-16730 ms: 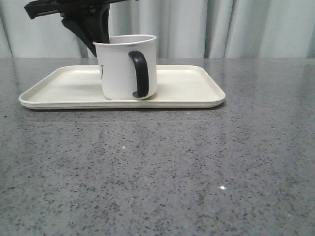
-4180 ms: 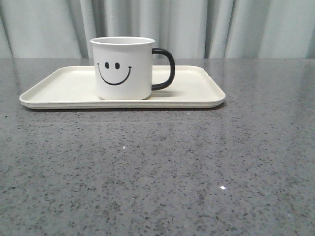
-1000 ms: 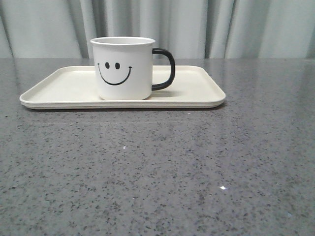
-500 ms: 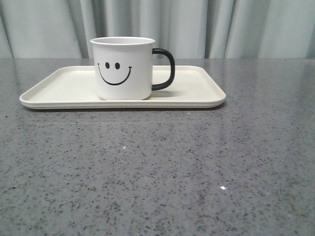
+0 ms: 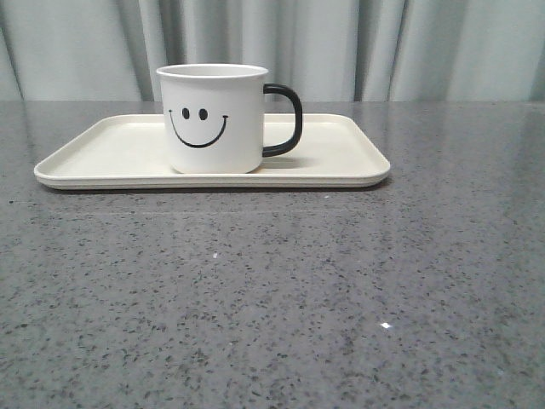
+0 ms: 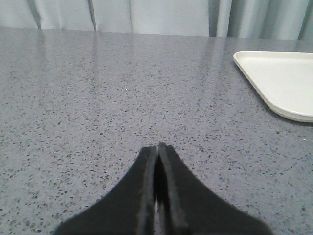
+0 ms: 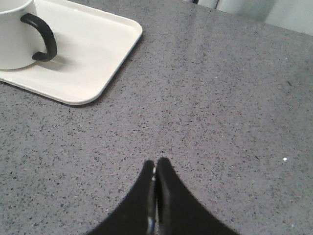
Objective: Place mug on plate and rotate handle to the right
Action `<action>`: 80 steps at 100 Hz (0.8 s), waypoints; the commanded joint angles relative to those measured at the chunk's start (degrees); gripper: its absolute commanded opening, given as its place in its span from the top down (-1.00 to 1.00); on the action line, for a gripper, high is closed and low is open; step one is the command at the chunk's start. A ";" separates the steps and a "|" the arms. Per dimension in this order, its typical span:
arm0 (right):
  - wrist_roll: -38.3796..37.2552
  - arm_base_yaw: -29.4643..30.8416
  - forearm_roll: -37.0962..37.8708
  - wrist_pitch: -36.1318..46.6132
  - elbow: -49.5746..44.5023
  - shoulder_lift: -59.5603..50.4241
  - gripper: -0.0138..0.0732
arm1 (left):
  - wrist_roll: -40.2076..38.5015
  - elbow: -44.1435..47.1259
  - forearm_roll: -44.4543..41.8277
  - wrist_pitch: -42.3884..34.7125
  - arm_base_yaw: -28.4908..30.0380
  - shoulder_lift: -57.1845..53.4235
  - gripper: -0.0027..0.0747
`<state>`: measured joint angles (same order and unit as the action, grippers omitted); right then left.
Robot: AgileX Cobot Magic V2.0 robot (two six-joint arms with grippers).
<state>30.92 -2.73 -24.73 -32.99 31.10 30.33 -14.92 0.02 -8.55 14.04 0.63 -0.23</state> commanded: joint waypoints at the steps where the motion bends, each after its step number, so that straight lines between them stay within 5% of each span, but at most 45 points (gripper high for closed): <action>1: -0.03 0.26 -0.58 3.06 1.40 -0.08 0.84 | 0.11 0.62 -0.13 -4.86 0.05 -1.73 0.98; 21: -2.45 0.20 1.87 6.14 -0.37 -2.99 0.84 | 0.11 0.62 -0.13 -4.86 0.05 -1.73 0.98; 55: -31.97 -0.48 24.73 18.82 -14.15 -13.23 0.84 | 0.11 0.62 -0.13 -4.86 0.05 -1.73 0.98; 80: -33.08 -2.77 26.49 27.41 -24.08 -18.71 0.84 | 0.11 0.62 -0.13 -4.86 0.05 -1.73 0.98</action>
<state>-1.73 -4.88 0.78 -13.46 8.00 12.67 -14.92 0.02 -8.55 14.04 0.63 -0.23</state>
